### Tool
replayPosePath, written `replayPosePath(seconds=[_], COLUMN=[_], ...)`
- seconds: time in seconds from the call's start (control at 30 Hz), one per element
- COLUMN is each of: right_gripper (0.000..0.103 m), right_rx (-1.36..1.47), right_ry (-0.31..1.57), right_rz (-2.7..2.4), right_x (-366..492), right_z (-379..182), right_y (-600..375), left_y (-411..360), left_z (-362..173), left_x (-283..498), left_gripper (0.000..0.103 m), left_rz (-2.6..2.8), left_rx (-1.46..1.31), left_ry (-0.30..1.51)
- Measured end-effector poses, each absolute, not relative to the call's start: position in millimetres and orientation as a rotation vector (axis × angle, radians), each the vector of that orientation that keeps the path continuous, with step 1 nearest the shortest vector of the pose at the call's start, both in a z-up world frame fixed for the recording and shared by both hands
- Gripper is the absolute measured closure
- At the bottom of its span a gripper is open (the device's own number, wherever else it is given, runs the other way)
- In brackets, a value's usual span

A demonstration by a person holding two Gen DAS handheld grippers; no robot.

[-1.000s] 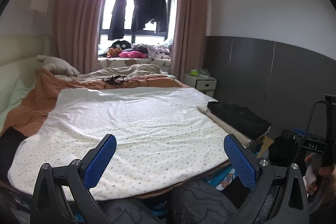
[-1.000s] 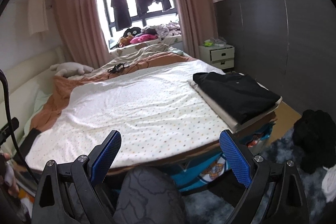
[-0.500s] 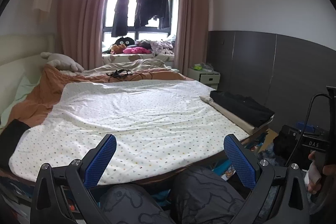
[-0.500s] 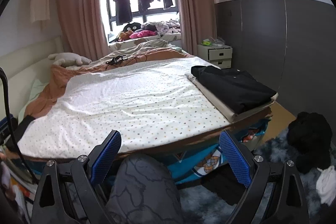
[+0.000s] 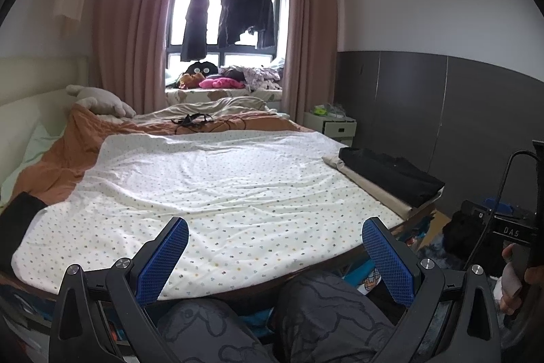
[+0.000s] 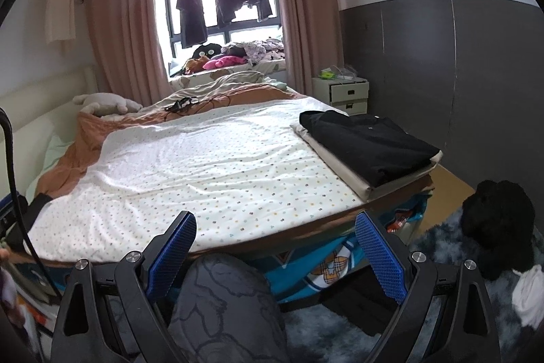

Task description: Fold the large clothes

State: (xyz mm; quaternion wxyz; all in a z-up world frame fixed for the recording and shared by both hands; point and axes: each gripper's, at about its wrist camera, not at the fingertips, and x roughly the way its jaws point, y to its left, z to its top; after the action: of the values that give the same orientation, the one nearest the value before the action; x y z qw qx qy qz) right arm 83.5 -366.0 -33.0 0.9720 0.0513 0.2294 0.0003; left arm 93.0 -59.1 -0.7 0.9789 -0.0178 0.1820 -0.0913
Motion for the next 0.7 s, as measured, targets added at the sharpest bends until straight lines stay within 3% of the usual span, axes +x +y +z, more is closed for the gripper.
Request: replayPosePath(seconds=[0.7], right_gripper=[0.008], right_rx=[0.095], right_ry=[0.459], right_rz=[0.005], right_x=[85.1], right_z=[-32.7], right_y=[-367.0], left_y=[-49.5], left_z=[-0.4], left_x=[86.1], left_gripper=[0.0], left_rz=[-0.144], left_rx=[-0.071], left_ry=[0.36])
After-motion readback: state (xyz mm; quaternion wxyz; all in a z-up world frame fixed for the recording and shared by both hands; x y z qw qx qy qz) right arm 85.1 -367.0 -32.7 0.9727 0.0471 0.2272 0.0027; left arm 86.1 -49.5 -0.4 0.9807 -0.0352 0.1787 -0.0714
